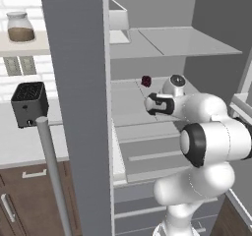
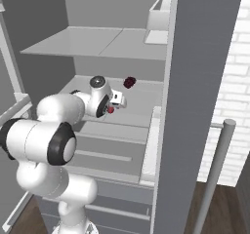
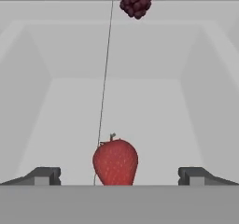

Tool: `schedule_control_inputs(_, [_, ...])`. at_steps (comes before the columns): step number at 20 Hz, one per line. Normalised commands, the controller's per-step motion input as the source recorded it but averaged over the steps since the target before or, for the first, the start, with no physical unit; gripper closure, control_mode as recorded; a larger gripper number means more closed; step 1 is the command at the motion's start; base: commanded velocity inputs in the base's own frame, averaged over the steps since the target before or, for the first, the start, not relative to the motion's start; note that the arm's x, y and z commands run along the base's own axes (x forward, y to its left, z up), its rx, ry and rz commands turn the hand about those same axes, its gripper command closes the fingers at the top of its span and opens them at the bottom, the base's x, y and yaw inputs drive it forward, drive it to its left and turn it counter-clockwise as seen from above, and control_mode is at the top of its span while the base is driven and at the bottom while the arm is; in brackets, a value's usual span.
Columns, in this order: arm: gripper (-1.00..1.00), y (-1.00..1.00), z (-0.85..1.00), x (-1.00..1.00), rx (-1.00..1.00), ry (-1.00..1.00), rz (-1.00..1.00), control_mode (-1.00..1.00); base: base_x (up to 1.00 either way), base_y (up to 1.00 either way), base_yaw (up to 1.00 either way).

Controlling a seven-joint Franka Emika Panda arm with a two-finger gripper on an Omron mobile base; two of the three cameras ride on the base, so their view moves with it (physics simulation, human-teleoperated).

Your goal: Take the strawberry from the fridge and place it on top of the pancake, located on the dining counter.

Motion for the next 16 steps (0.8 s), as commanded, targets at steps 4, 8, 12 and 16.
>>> schedule_control_inputs(4, [-1.0, 0.0, -0.15, -0.05, 0.0, 0.0, 0.0, -1.0, 0.0, 0.0, 0.0])
schedule_control_inputs(8, [-1.0, 0.0, -0.19, -0.08, 0.0, 0.01, 0.0, -1.0, 0.0, 0.0, 0.0])
schedule_control_inputs(12, [-1.0, 0.0, -0.13, 0.04, 0.0, 0.0, 0.0, -1.0, 0.0, 0.0, 0.0])
schedule_control_inputs(16, [-1.0, 0.0, -0.11, 0.13, 0.0, 0.0, 0.0, -1.0, 0.0, 0.0, 0.0])
